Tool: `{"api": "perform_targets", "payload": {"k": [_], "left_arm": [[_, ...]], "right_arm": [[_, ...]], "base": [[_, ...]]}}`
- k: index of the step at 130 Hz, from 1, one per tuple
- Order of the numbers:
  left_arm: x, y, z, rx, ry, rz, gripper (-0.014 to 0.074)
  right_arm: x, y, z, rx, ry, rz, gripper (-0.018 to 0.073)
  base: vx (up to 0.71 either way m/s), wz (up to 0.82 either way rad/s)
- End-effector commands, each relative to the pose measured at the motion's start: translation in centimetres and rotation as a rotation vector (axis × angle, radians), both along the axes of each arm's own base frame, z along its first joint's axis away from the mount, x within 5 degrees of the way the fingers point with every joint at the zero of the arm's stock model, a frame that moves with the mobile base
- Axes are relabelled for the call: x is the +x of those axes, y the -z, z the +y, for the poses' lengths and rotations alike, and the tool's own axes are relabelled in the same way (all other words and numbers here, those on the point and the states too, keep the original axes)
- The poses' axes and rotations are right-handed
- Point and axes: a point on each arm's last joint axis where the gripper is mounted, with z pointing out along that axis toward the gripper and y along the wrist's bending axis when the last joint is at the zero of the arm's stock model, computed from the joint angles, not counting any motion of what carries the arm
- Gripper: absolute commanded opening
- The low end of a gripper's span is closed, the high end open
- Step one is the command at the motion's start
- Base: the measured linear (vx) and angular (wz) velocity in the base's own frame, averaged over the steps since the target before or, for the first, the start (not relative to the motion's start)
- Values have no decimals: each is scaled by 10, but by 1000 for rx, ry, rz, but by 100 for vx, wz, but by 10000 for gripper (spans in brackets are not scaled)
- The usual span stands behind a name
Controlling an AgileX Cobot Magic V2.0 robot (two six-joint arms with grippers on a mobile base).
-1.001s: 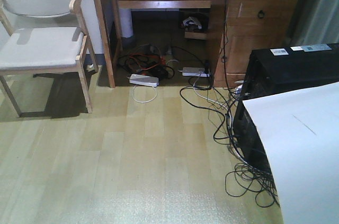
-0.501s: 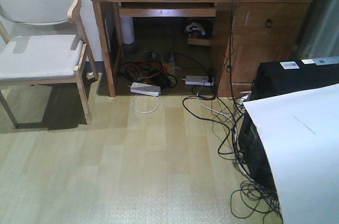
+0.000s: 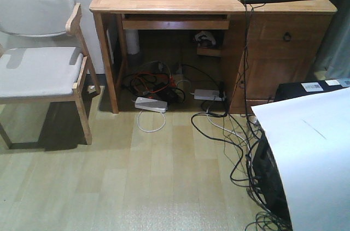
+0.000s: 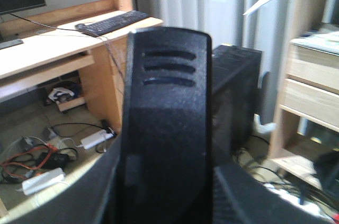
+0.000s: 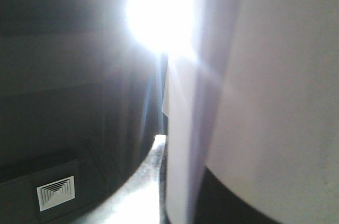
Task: Grab stapler and paper to desk for stapling
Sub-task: 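Drive the base away from the shelf toward the wooden desk, then approach the desk top in front of the monitor holding both items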
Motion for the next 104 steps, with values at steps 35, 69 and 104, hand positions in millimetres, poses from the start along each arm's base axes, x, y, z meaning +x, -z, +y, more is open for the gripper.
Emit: {"api": "perform_targets", "payload": {"k": [35,69,104], "left_arm": [[1,-17,0,-90,-2,-84,-6],[1,-17,0,-90,-2,-84,-6],[1,-17,0,-90,-2,-84,-6]], "right_arm": [[-3,-10,0,-4,10,-60,-6],[-3,-10,0,-3,10,-60,-6],[-3,-10,0,-4,10,-60,-6]], "base": [[25,3],[26,4],[29,2]]}}
